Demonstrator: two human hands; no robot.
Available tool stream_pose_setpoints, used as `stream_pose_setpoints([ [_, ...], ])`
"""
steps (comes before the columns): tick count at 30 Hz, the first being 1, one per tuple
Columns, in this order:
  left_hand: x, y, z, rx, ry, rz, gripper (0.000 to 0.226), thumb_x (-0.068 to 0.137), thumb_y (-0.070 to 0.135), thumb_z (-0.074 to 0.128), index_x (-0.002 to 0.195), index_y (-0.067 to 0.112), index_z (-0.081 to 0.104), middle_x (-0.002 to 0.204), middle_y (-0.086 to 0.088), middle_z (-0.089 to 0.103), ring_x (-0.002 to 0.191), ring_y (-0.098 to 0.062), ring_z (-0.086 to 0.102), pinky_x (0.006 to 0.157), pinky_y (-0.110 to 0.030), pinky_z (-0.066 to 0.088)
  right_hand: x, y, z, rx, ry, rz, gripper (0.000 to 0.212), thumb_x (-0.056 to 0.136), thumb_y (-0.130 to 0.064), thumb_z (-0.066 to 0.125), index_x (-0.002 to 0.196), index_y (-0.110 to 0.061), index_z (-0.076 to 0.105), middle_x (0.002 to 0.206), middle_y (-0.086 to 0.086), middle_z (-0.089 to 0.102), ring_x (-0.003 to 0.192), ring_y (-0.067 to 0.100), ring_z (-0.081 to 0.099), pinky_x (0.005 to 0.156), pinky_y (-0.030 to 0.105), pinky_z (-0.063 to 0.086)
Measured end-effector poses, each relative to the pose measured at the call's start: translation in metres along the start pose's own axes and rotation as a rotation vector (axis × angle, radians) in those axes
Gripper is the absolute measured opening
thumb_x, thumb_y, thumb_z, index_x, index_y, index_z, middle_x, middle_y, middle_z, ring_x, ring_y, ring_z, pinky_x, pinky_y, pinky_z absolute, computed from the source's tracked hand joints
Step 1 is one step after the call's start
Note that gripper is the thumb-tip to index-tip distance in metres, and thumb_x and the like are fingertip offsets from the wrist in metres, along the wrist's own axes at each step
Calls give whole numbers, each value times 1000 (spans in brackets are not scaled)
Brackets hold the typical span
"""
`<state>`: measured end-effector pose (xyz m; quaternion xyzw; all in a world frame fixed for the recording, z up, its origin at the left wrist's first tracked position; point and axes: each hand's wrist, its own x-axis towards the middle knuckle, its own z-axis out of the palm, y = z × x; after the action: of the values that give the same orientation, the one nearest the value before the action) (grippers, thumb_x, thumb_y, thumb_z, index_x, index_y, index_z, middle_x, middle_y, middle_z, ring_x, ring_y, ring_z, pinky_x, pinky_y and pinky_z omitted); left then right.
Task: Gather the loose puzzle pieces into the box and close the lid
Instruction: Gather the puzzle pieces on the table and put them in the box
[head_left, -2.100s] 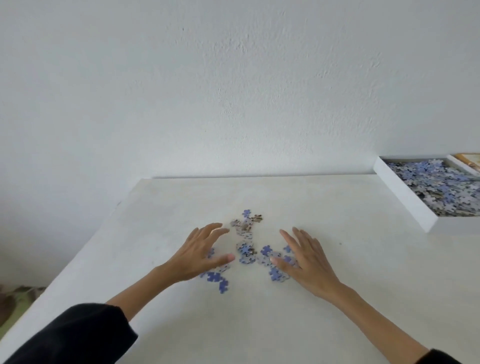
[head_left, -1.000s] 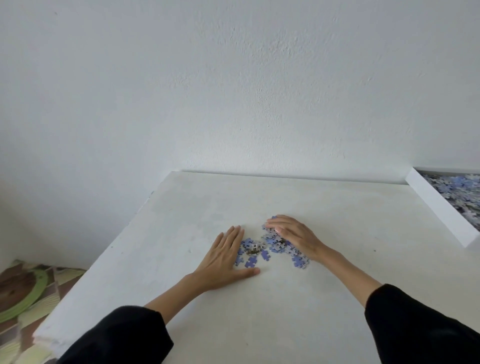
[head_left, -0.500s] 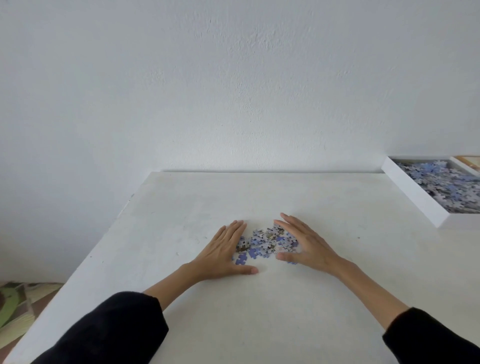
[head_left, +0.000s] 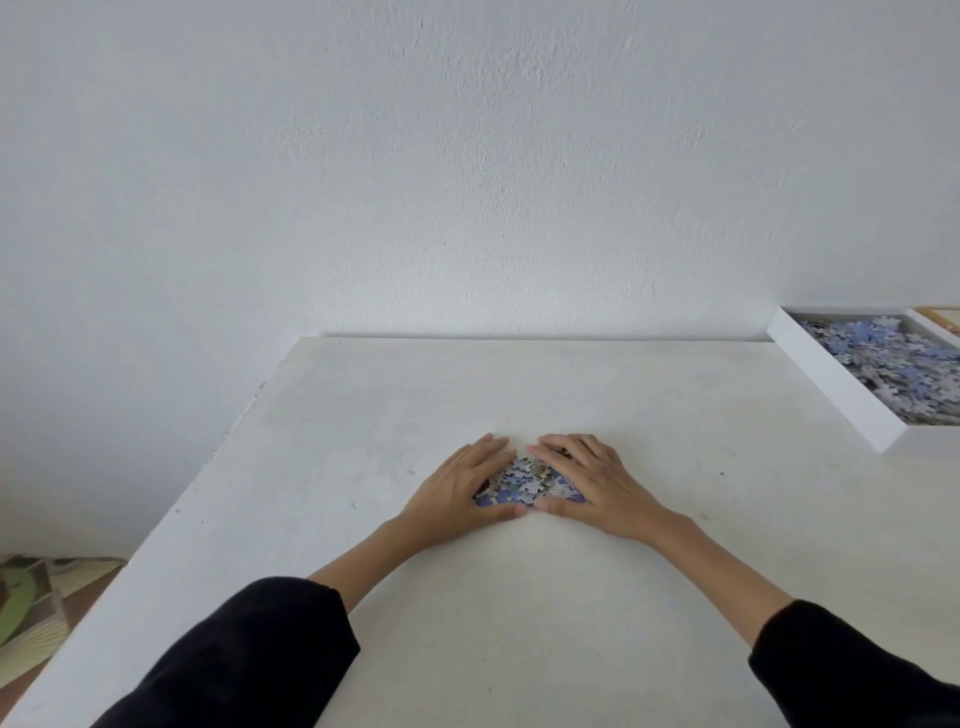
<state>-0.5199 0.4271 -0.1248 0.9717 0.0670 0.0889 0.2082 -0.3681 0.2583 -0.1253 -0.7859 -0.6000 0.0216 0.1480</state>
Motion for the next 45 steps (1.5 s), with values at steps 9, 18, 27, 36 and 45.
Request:
stream_pose_setpoints([
  [9, -1, 2, -3, -90, 173, 55, 31, 80, 41, 69, 97, 15, 62, 99, 3, 53, 90, -14, 45, 81, -24, 40, 9, -4, 1, 52, 114, 17, 33, 79, -48, 55, 105, -30, 51, 102, -9, 35, 94, 6, 30, 82, 28, 25],
  [18, 0, 8, -8, -140, 147, 54, 32, 81, 37, 69, 91, 13, 49, 79, 13, 47, 61, -4, 40, 57, -13, 32, 8, -8, -2, 130, 161, -54, 19, 77, -31, 61, 86, -17, 53, 93, -7, 45, 85, 10, 36, 77, 19, 29],
  [27, 0, 11, -6, -62, 130, 74, 32, 84, 34, 65, 99, 12, 48, 71, 8, 51, 56, -9, 40, 52, -14, 30, 13, -14, -2, 89, 189, -46, 26, 77, -21, 58, 103, -19, 59, 85, -5, 45, 79, 11, 42, 71, 22, 39],
  [36, -4, 12, -8, -122, 187, 58, 29, 83, 24, 65, 100, 8, 49, 68, 7, 48, 53, -12, 38, 52, -20, 32, 10, -6, -5, 306, 167, 92, 21, 89, -41, 54, 92, -24, 66, 98, -12, 51, 97, 6, 42, 94, 33, 33],
  [45, -2, 11, -8, -188, 154, 59, 29, 84, 22, 65, 102, 8, 48, 67, 8, 45, 52, -11, 36, 52, -18, 31, 1, -1, -6, 101, 57, -27, 55, 72, -70, 49, 108, -30, 55, 98, -10, 40, 94, 6, 34, 87, 22, 28],
])
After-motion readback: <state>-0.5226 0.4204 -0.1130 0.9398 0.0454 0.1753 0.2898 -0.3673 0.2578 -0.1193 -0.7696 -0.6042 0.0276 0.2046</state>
